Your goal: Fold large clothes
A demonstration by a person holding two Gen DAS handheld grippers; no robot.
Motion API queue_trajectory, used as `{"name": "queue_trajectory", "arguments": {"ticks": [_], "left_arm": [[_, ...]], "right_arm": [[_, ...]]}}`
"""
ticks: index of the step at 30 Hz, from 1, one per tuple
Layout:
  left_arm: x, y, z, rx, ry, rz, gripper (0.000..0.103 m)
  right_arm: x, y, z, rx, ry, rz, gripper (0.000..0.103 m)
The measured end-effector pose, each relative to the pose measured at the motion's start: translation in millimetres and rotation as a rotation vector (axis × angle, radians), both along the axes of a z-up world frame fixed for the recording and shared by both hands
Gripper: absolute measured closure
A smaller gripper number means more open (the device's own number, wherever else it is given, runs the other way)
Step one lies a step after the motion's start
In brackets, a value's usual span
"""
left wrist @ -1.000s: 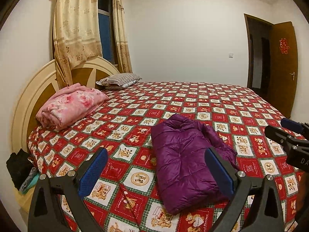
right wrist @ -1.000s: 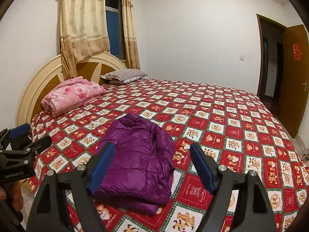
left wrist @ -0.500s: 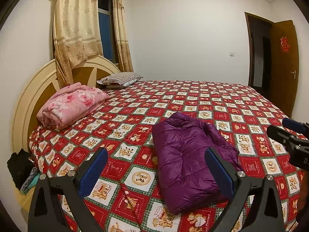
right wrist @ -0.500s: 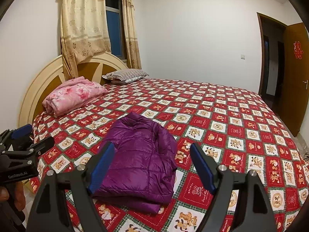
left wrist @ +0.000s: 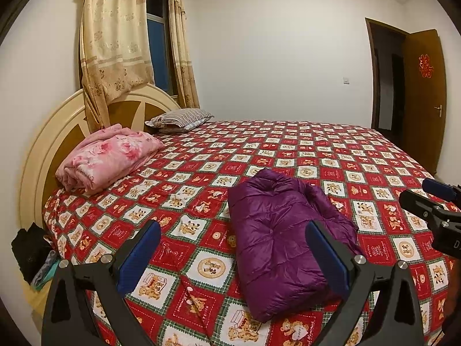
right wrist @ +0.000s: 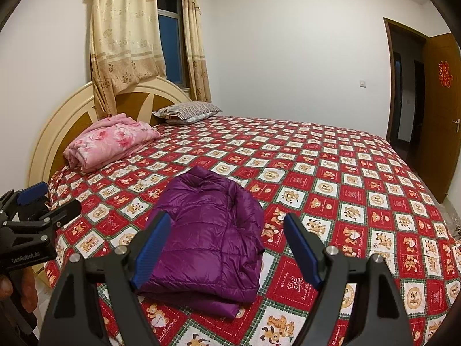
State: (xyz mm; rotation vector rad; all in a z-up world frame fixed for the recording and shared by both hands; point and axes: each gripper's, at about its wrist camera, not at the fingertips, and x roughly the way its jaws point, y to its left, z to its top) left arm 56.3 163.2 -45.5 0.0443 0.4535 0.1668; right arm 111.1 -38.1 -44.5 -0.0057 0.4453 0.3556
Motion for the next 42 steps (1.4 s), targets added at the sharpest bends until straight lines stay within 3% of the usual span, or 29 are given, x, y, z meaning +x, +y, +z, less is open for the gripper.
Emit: {"name": "queue_trajectory", "arguments": {"ticks": [23,42], "left_arm": [[7.8,1.3,-6.1,0.0,0.023,-0.01,0.002],[3.9,3.5,-1.4,0.011,-0.022,0.025,0.002]], "right_arm": [[0.0,1.8,-4.0,0.0,0.005,0.002,0.02],[-2.8,2.7,-3.6,0.0,-0.014,0.018,0.02]]}}
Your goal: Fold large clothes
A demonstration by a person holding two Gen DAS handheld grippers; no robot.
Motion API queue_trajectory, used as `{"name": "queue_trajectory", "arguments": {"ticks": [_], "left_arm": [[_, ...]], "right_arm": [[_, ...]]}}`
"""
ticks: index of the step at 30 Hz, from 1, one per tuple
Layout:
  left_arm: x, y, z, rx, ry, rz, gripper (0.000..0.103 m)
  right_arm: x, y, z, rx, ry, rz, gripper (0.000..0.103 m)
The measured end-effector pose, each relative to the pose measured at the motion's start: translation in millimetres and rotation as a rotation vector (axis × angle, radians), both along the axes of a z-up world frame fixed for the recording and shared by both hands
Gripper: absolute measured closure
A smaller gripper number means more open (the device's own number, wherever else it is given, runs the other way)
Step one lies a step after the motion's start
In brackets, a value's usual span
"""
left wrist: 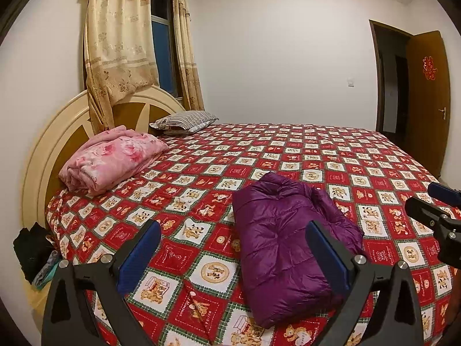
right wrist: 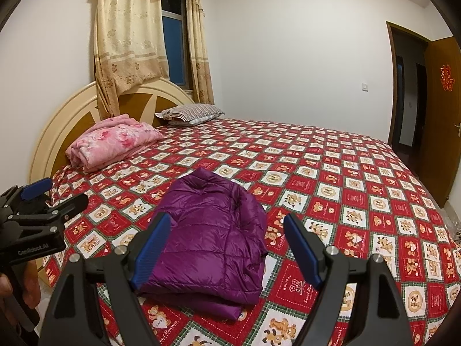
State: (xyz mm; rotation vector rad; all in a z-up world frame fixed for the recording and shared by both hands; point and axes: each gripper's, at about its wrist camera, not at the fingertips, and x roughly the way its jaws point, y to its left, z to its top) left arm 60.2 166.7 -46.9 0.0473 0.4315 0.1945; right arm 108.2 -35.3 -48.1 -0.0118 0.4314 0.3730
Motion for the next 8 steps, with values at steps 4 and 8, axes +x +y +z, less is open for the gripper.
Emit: {"name": "queue_trajectory", "arguments": {"ticks": [4,8], "left_arm": [[-0.9,3.3,-2.1,-0.015,-0.007,-0.005,0.002],[-0.5,2.8,-3.9,-0.011,-0.009,-0.004,0.002]], "right_arm": [[0.2,0.5,0.0,-0.003,0.002,0.002,0.02],[0.3,1.3,0.1,-0.002,0.002,0.0,0.02]]}}
